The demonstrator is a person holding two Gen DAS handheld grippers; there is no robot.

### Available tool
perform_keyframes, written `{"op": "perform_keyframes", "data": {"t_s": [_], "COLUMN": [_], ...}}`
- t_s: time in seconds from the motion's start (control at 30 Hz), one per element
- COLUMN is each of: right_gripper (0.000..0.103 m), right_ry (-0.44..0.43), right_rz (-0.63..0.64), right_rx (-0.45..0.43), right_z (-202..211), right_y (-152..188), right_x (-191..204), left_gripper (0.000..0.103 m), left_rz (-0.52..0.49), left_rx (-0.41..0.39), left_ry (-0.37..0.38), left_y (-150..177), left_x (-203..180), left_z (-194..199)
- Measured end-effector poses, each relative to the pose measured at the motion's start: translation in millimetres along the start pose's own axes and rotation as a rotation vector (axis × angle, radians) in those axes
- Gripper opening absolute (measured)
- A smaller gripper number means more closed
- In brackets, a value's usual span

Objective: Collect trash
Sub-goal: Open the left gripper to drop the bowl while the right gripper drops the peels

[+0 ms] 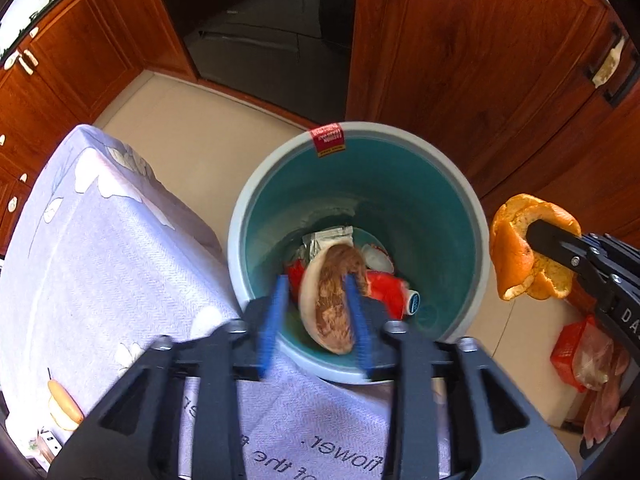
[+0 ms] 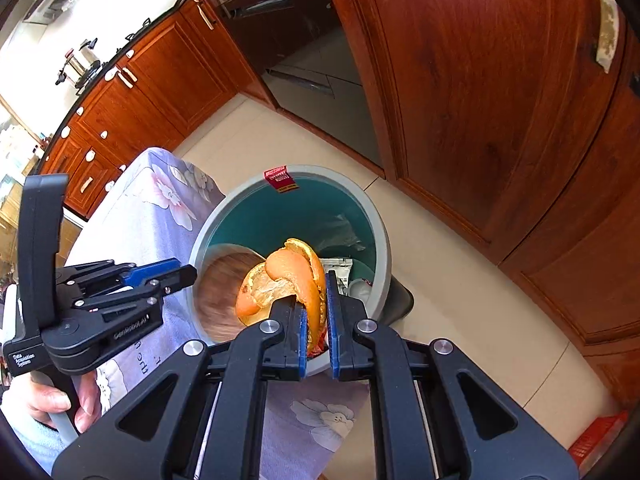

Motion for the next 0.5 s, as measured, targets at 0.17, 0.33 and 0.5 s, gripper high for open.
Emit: {"op": "perform_keyframes", "data": {"t_s": [0.17,0.33,0.5], "right_gripper": [0.008,0.008,0.008], "right_ry": [-0.001,0.012,0.028], "right_rz": [0.011,0.018,0.026], "right_rx": [0.011,0.037,0.090], "right_z": [-6,-13,-29], "right_y": [1,6,15], "right_x": [6,6,7], "left_gripper": [0.058,0.067,0.072], "left_rz": [0.012,0.036,0.062], "left_rx": [-0.046,-0.075,-0.098], "left_ry": [-0.006,0.001,0.029], "left_y": [-1,1,3], "left_x": [5,8,11], "left_z": [13,31,48]}}
Point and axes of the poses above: each gripper's, at about its wrist camera, not at the fingertips, and z roughly against the way its jaws point, x to its left, y to its underside, the point moved 8 cm from there along -z, roughly the way its jaws point, and after that the axes turned 6 degrees about -x, right-handed, at the moved point
